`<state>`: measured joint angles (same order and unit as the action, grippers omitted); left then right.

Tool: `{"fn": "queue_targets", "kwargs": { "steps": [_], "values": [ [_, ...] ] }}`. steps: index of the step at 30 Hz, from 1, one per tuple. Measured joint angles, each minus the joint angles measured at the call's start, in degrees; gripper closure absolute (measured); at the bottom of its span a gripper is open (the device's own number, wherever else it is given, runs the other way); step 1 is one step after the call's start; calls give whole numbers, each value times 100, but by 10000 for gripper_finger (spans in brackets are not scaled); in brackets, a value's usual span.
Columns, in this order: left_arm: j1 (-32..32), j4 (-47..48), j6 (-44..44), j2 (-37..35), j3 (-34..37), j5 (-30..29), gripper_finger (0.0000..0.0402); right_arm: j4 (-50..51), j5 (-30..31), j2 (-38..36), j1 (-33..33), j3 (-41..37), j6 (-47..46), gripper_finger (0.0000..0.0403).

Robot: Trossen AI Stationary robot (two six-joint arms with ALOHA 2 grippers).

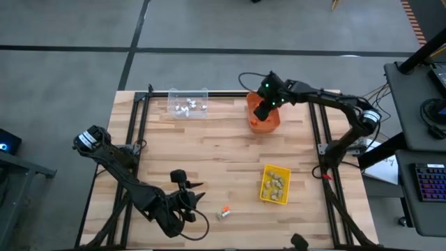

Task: Sort Halloween decoration
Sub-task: Put the orange skeleton toy into the yellow bin

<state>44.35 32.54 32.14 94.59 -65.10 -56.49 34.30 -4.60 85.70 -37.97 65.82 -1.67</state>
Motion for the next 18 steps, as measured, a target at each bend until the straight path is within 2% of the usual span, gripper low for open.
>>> {"fn": "queue_targets", "kwargs": {
  "steps": [2,10,14,18],
  "values": [
    [1,-1,2,0,0,0,249,-160,-172,89,-162,0,20,326],
    [1,-8,209,0,0,67,249,-326,-144,142,-233,11,255,237],
    [-10,-12,685,0,0,590,249,-293,-260,-2,-166,21,131,222],
    [-12,34,1455,-2,0,1417,249,-286,-484,-224,67,22,97,226]
  ]
}}
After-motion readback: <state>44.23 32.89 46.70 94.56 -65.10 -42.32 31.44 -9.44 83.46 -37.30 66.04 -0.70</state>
